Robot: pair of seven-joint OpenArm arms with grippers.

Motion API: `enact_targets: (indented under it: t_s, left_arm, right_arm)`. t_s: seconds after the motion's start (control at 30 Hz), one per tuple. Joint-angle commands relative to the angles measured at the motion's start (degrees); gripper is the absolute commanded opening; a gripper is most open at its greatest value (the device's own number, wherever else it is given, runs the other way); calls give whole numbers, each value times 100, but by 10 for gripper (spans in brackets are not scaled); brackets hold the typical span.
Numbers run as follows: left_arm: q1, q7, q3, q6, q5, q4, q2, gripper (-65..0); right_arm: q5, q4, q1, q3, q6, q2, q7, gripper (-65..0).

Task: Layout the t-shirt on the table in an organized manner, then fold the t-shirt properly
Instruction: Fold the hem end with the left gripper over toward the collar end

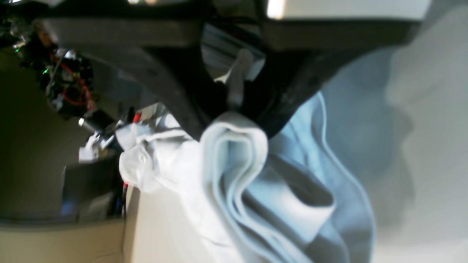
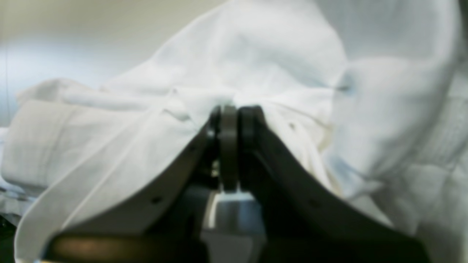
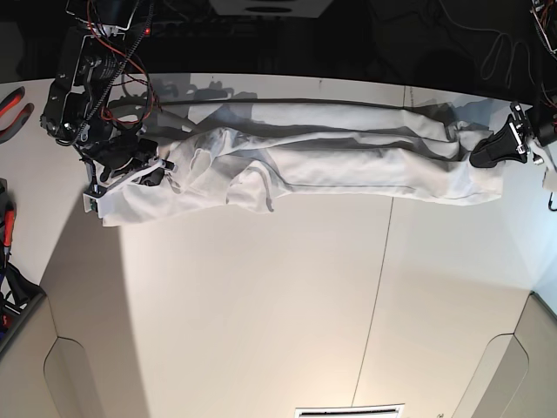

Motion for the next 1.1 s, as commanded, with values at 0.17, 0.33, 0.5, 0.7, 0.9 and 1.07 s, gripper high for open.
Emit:
enact_targets:
  t_s: [0.17,0.33,0.5,0.7,0.9,1.07]
  left_arm:
    - [-39,-7,-22,-34,-189,1366,192,-650]
    - [109,-7,203,-34,-189,2203,411,-650]
    - [192,-7,1161,-34,-189,2837,413,-650]
    - [105,-409,2398,-34,-189,3145,420,-650]
    - [-164,-420,2900,-34,-189,3152,883,-650]
    - [-341,-356,2903,-34,-189,3156,1335,-650]
  right_arm:
    - [-50,61,0,2,4,33,-107,-650]
    - [-55,61,0,2,4,33,-107,-650]
    - [-52,61,0,2,4,33,-105,-650]
    - [-52,61,0,2,4,33,-107,-650]
    - [-52,61,0,2,4,33,-107,-650]
    - [-52,61,0,2,4,33,-107,-650]
